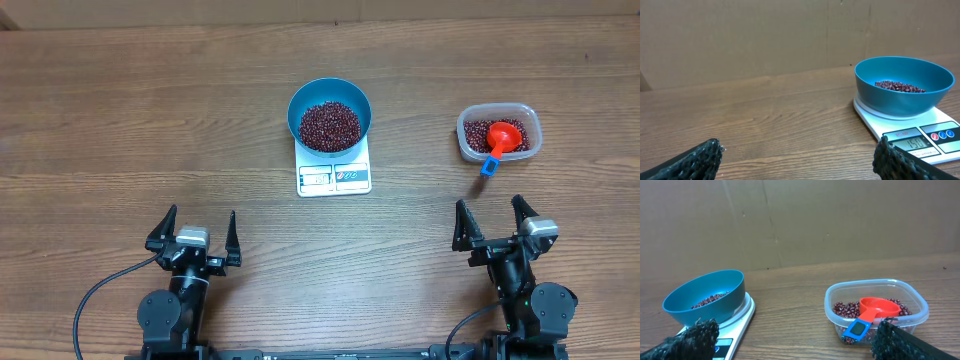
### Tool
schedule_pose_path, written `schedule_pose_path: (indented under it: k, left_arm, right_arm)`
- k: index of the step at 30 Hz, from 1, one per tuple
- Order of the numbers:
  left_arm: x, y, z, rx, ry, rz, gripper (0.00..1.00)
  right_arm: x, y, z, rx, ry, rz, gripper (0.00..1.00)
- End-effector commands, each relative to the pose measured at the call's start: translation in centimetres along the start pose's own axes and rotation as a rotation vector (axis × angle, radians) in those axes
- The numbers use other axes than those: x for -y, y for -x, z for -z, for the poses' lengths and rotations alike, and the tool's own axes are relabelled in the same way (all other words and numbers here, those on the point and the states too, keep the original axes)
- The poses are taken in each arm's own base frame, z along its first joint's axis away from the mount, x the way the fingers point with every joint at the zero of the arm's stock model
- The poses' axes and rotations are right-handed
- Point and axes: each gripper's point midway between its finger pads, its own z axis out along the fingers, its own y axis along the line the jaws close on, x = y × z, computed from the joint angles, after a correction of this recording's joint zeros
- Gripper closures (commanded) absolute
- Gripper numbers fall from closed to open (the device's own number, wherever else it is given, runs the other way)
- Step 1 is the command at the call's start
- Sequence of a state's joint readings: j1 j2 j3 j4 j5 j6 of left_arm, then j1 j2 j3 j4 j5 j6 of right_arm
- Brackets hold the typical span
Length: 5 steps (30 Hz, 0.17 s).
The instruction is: Scoop item into bowl and weigh 150g on scale
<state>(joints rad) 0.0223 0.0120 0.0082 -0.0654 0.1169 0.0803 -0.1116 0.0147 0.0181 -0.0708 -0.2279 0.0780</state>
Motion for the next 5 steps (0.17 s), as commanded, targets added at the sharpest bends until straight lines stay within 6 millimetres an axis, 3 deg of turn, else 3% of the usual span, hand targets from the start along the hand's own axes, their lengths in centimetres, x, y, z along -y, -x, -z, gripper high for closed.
schedule_pose_path:
  k: [1, 5]
  left_arm:
    - [-0.34, -0.10, 0.03, 0.000, 0.017, 0.006, 0.01]
    - [-0.33, -0.10, 0.03, 0.000, 0.016, 0.006, 0.00]
  right_arm:
    - [0.19, -0.07, 0.01, 0.008, -0.009, 0.002, 0.00]
    - [0.19, -0.07, 0.01, 0.008, -0.009, 0.003, 0.00]
